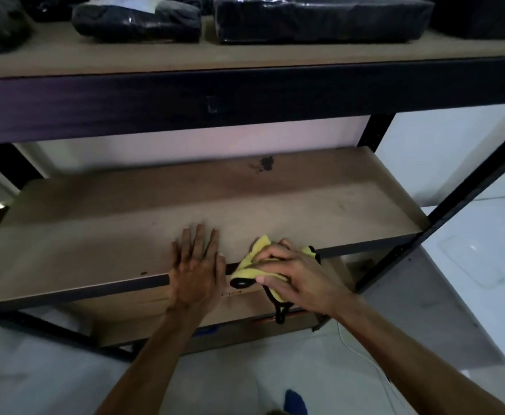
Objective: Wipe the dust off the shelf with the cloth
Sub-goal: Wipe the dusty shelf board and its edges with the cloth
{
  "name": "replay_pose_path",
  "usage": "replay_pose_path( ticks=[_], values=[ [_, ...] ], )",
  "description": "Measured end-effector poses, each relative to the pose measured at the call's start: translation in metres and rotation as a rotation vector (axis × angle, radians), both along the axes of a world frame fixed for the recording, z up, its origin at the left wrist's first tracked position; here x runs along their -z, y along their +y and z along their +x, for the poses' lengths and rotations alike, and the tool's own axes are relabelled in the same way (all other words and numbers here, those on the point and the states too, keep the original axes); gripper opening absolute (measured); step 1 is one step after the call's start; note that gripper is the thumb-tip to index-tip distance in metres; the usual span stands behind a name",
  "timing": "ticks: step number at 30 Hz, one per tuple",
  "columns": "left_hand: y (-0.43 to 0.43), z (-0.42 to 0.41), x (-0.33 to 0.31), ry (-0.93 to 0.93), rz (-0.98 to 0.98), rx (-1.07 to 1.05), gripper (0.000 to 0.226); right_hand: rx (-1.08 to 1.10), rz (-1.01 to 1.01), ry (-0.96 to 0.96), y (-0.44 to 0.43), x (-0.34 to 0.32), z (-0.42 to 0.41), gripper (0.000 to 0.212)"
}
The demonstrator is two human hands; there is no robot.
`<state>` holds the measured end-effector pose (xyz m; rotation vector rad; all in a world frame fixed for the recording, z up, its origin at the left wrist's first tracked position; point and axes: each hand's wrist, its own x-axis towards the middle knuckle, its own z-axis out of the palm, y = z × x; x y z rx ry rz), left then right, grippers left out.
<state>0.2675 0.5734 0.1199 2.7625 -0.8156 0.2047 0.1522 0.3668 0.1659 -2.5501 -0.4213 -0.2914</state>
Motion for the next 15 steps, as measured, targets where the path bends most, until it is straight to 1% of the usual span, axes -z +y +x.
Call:
replay_pose_path(
  ticks=[2, 4, 6, 8, 9, 10, 11, 15],
  values=[
    [-0.012, -0.004, -0.003, 0.021, -0.004, 0.025, 0.063, 0.004, 0.07, -0.027, -0.025, -0.011, -0.006, 0.029],
    [-0.025, -0.009, -0.006, 0.024, 0.006, 0.056, 0.062, 0.135, 0.109, -0.096, -0.065, -0.018, -0.004, 0.029],
    [-0.039, -0.014, -0.007, 0.019, 0.008, 0.095, 0.059, 0.346, 0.02, -0.132, -0.114, -0.015, 0.005, 0.03],
    [-0.052, -0.02, -0.009, 0.015, -0.004, 0.136, 0.057, 0.537, -0.148, -0.043, -0.143, -0.007, 0.013, 0.038],
    [-0.059, -0.022, -0.01, 0.013, -0.004, 0.158, 0.057, 0.588, -0.207, 0.002, -0.147, -0.002, 0.014, 0.043],
    [-0.065, -0.024, -0.011, 0.014, -0.002, 0.175, 0.057, 0.59, -0.235, 0.011, -0.144, 0.004, 0.012, 0.045],
    [-0.071, -0.026, -0.011, 0.014, -0.003, 0.188, 0.056, 0.545, -0.236, -0.003, -0.137, 0.007, 0.008, 0.043],
    [-0.086, -0.029, -0.011, 0.015, 0.007, 0.221, 0.056, 0.271, -0.144, -0.045, -0.101, 0.008, -0.019, 0.028]
  ],
)
